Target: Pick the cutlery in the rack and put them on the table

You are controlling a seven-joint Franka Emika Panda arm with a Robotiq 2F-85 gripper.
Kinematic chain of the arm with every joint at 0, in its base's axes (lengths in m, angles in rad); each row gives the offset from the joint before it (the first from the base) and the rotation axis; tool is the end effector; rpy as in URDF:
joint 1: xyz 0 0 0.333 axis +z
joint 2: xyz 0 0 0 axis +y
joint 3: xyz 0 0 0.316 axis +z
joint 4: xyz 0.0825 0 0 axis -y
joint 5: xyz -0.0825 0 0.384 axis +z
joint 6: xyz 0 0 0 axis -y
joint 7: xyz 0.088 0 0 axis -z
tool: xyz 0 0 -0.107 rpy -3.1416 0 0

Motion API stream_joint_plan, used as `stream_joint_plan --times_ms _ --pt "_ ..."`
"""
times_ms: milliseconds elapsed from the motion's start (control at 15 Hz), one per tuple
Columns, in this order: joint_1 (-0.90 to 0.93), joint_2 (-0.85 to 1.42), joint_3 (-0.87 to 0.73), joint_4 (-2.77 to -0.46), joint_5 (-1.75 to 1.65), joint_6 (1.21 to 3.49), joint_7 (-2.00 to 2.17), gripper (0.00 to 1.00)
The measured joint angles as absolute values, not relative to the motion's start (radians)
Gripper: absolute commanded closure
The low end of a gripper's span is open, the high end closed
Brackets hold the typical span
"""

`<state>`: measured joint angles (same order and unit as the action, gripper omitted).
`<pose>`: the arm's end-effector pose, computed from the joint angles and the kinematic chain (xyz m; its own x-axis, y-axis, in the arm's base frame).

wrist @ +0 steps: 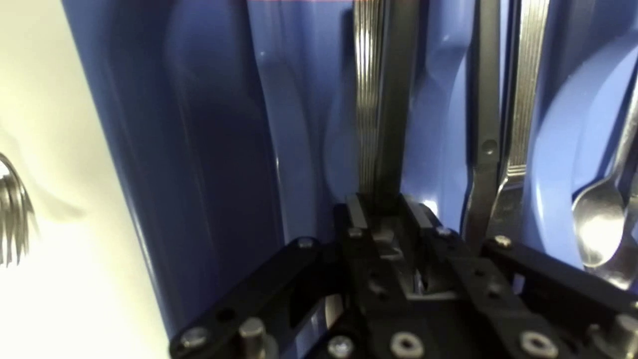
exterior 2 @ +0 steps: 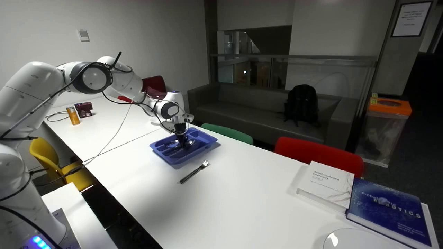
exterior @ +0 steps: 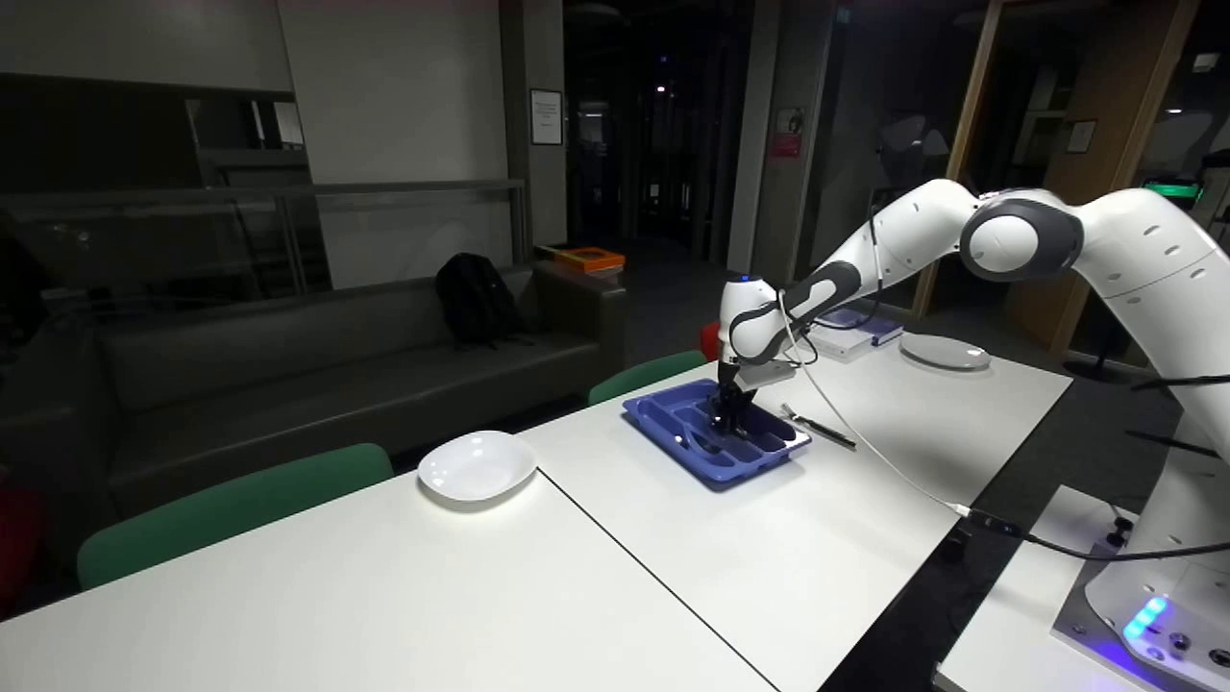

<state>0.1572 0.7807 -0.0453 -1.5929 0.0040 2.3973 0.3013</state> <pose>0.6929 0.0821 0.1761 0.9836 -0.1775 0.0318 -0.1781 -0.9838 0.0206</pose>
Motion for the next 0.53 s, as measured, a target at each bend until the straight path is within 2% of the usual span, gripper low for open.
stream_joint_plan --times_ms 533 --pt "0.176 0.667 -0.059 -1.564 -0.049 2.263 0.327 0.95"
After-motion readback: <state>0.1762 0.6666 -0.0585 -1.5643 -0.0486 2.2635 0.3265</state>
